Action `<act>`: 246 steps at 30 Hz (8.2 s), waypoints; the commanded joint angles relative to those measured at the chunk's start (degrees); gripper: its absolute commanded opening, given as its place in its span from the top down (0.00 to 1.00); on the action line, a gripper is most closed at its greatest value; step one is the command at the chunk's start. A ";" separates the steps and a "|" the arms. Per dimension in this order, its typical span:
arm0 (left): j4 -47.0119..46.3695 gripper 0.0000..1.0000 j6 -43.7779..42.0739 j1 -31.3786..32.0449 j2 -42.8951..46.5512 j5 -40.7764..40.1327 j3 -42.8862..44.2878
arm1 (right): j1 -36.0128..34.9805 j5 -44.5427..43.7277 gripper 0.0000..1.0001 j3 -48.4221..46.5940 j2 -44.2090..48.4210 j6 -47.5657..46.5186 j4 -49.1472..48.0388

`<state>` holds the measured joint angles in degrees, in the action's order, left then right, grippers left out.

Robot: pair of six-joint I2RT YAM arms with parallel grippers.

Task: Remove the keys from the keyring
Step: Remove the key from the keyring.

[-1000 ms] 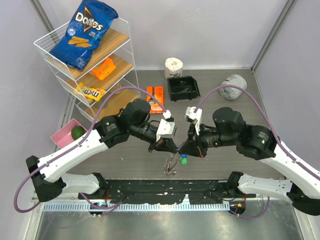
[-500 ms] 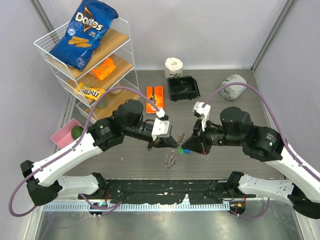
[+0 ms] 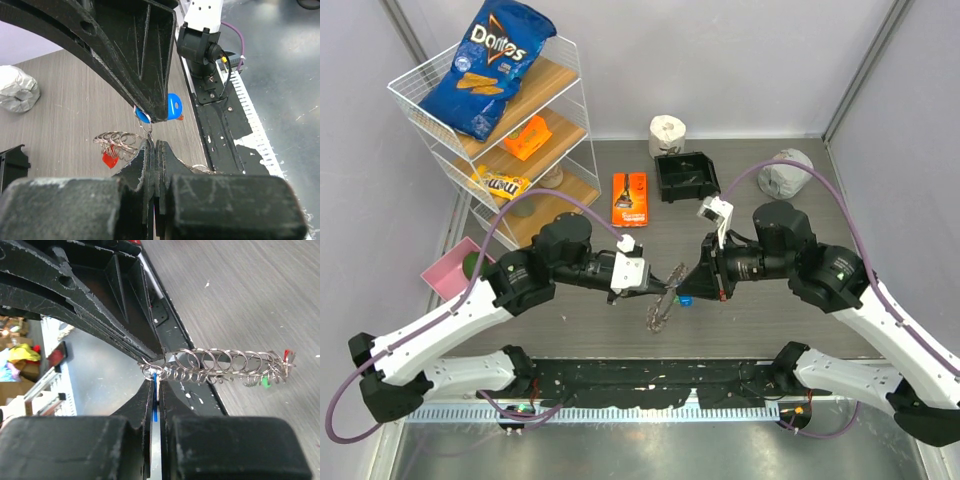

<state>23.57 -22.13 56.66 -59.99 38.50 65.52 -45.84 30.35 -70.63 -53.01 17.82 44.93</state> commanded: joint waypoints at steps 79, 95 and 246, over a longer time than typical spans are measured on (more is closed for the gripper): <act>-24.01 1.00 5.88 8.90 9.09 -16.08 -18.49 | 10.95 7.00 0.95 2.43 -0.16 11.18 -1.95; -23.22 0.51 23.88 2.32 7.16 -19.78 -16.47 | 11.22 11.84 0.95 -1.88 -2.62 3.45 1.04; -16.45 1.00 12.02 11.98 3.56 -25.23 -7.16 | 10.43 13.25 0.63 5.94 2.92 8.01 -8.45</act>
<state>10.68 -10.63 68.88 -56.66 12.25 54.65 -34.85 42.17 -65.04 -50.24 24.43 39.83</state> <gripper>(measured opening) 0.029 0.383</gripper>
